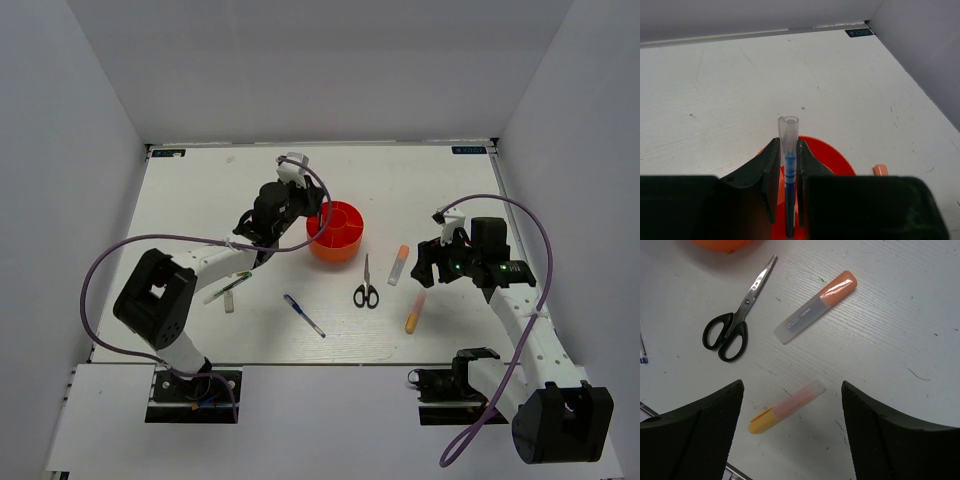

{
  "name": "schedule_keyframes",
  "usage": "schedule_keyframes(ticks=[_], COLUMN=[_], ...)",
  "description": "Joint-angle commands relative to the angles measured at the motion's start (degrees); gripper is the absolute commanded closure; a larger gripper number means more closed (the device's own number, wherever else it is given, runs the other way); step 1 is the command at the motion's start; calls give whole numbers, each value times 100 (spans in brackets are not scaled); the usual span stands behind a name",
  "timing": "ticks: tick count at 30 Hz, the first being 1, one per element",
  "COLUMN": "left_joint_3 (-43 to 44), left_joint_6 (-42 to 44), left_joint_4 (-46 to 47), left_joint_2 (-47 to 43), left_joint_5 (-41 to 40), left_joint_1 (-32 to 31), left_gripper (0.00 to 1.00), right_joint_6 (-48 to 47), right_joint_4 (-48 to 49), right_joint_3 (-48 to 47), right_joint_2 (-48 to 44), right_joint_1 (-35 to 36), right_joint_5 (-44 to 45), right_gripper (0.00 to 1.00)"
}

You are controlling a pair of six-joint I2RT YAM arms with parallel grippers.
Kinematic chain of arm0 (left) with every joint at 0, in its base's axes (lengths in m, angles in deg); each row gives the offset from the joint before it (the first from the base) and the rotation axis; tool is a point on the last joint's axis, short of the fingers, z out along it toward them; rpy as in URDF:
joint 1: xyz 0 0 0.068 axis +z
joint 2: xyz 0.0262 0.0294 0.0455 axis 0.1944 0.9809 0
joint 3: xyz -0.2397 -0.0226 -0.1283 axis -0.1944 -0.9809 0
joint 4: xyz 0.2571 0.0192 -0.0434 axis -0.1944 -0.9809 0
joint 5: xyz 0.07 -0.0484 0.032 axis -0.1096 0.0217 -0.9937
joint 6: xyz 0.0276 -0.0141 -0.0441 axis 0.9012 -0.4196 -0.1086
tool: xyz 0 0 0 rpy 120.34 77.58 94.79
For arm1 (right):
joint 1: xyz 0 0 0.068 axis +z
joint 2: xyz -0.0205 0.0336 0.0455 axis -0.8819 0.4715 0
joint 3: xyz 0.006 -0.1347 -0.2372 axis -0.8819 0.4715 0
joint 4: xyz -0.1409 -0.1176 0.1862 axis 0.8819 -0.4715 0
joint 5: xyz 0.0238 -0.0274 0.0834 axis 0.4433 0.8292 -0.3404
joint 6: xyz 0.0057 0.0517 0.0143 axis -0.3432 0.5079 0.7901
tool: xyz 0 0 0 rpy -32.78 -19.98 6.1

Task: Sort the stationery into containers
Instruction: Place the pen in the storage box.

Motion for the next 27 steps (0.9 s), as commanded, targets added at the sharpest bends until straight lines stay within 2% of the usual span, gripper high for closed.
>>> schedule_keyframes(ticks=[1, 10, 13, 15, 17, 18, 20, 22, 24, 25, 27], left_joint_3=[-158, -861, -1028, -1090, -1081, -1081, -1020, -933, -906, -932, -967], left_joint_6=[97, 10, 27, 36, 54, 54, 62, 89, 133, 115, 185], left_joint_4=[624, 1064, 1091, 1091, 1012, 977, 906, 731, 625, 520, 171], left_joint_2=[-51, -173, -235, -305, -366, -393, -490, -577, -735, -884, -1262], left_joint_5=[-309, -538, -609, -635, -635, -627, -635, -644, -679, -723, -784], left_joint_1=[-81, -151, -204, -230, -257, -248, -248, -248, -283, -266, -283], left_gripper=[100, 100, 88, 67, 59, 50, 49, 42, 40, 43, 59], right_joint_6=[-1, 17, 25, 17, 17, 25, 8, 8, 8, -1, -10], right_joint_4=[20, 29, 11, 3, 20, 20, -6, 29, 3, 11, 3], right_joint_3=[-108, -99, -91, -99, -99, -99, -91, -91, -99, -99, -99], right_joint_2=[-3, -21, -21, -12, -12, -12, -21, -4, -21, -21, -30], right_joint_1=[-12, -12, -29, -12, -29, -38, -29, -29, -29, -29, -29], right_joint_5=[-107, -134, -151, -151, -160, -152, -151, -151, -151, -151, -125], right_gripper=[19, 19, 19, 19, 19, 19, 19, 19, 18, 18, 18])
